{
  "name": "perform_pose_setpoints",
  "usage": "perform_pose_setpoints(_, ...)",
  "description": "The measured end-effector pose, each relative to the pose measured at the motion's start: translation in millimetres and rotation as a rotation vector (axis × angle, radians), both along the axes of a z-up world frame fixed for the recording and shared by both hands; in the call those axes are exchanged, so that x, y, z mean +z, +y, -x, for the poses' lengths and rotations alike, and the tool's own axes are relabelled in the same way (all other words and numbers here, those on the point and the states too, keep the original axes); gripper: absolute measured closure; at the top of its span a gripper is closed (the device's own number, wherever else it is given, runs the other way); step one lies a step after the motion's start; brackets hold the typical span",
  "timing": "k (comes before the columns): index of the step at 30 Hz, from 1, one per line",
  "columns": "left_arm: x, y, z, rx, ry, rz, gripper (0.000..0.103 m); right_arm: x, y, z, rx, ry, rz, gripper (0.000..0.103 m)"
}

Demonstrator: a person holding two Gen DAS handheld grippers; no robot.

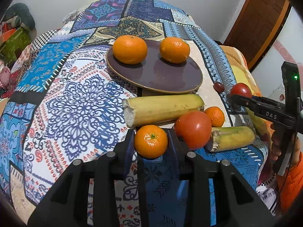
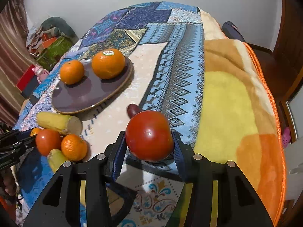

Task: Organize fruits
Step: 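Grasp the mandarin with the left tool while the right tool grasps the tomato, then place the mandarin and tomato on the plate and open both tools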

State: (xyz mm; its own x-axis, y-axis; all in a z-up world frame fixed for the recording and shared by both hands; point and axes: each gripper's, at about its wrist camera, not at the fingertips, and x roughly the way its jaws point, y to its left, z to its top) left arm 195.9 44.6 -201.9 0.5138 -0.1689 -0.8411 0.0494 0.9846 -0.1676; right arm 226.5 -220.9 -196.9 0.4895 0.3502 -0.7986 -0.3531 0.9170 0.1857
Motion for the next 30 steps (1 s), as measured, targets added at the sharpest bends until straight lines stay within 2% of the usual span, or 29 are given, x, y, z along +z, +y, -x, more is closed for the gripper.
perform_pose_setpoints(9, 35.7, 12.6, 4.6, 0.023, -0.082, -0.011, 0.068, 24.2, 17.5, 6.1, 0.035, -0.051, -0.037, 0.059)
perform_pose_setpoints(17, 57.5, 15.9, -19.0, 0.03, -0.139, -0.014, 0.068, 39.2, 47.5, -0.7, 0.093, -0.093, -0.052, 0.059)
perform_pose_setpoints(30, 44.1, 18.8, -71.0, 0.03, -0.127, -0.015, 0.068, 29.8, 97.2, -27.0, 0.184, -0.083, -0.046, 0.059)
